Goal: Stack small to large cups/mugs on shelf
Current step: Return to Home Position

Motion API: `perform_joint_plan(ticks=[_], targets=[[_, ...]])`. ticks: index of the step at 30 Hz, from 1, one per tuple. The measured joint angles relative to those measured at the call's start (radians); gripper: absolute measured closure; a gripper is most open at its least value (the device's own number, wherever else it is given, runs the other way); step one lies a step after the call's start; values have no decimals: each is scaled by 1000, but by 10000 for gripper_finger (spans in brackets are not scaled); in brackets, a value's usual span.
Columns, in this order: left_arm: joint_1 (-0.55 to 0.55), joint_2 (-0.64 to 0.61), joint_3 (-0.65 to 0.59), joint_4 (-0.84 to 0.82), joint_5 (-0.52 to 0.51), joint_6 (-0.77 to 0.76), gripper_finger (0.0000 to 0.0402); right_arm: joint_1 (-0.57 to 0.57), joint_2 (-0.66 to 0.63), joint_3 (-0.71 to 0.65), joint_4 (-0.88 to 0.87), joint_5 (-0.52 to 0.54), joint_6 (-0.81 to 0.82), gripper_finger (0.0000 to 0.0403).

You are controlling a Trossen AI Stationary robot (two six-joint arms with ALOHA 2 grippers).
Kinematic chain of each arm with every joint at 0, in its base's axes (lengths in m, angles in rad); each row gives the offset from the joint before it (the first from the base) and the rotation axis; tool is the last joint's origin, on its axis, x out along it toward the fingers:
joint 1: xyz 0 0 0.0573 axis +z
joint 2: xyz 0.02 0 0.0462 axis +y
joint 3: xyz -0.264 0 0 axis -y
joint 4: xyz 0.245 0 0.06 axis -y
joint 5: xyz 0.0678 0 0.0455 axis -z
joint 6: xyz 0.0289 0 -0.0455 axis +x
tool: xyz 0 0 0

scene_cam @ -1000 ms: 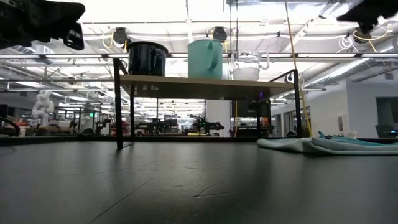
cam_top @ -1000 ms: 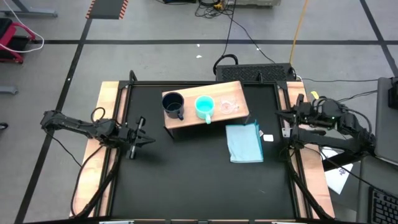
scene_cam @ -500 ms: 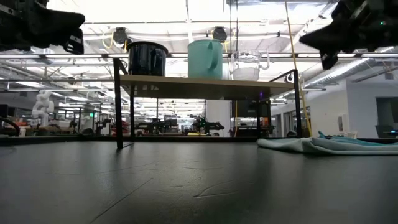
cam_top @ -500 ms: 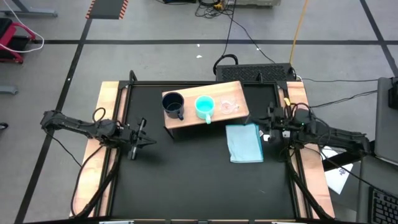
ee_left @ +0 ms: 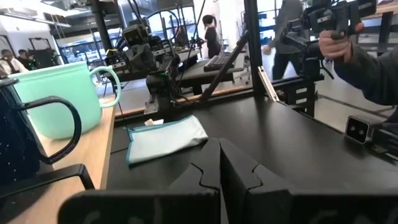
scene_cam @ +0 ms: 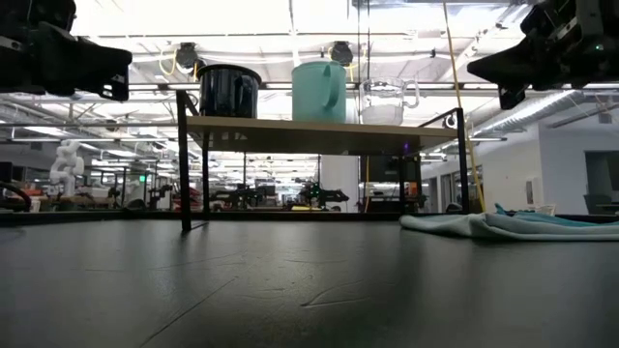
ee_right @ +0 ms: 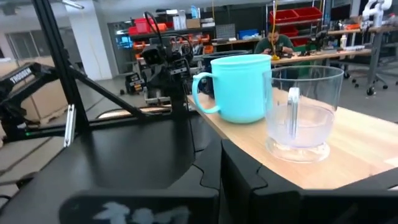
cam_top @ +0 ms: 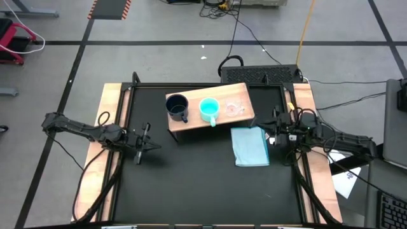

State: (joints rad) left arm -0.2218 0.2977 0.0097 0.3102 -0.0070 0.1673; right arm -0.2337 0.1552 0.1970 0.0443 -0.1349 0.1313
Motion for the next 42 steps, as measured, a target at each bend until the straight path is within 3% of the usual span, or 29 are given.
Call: perform_joint_plan(ticks=[11,20,42], targets=[[1,0,0,-22,2,12,401,0,-154,-63,-11,-1,-39,403],[1,0,0,-21,5,9,401,0,-153,-133,56,-1,-25,403],[1,3,1,-64,2,-61,391,-1,-152,-141,20,-1,-49,403]])
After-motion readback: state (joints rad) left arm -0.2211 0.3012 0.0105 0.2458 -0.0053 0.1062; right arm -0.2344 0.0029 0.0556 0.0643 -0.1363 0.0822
